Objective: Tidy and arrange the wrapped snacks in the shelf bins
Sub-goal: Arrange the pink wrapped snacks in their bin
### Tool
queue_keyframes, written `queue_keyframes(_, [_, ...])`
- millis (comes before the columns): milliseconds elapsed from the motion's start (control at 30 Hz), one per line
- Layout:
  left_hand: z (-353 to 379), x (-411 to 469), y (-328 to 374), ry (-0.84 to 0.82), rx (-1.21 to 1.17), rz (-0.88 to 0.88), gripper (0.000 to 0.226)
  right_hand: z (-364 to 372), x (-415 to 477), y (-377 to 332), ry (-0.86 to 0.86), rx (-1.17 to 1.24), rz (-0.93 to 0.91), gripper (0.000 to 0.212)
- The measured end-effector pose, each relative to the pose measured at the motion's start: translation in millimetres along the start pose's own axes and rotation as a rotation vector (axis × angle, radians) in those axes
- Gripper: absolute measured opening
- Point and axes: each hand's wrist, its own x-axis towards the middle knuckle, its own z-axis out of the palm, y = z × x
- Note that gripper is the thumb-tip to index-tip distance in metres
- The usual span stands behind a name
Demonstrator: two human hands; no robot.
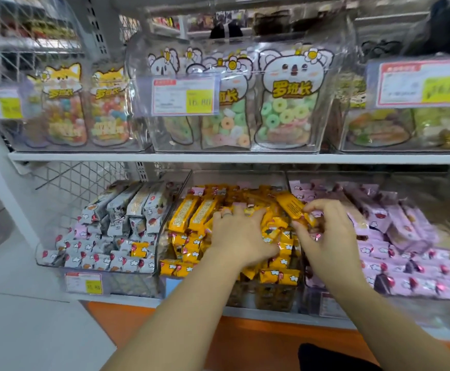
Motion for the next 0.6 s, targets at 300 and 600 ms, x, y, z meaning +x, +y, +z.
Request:
queue_keyframes(300, [-11.8,-13.1,-12.7,0.006,-0.461,-0.122,0.087,-2.2,-2.1,-1.7,-0.020,0.035,-0.005,0.030])
queue_keyframes(600, [-23.4,-20.9,-69.4,0.212,-0.793,-0.300,0.077,17.0,-7.3,-10.4,-0.164,-0.185,-0.220,0.026])
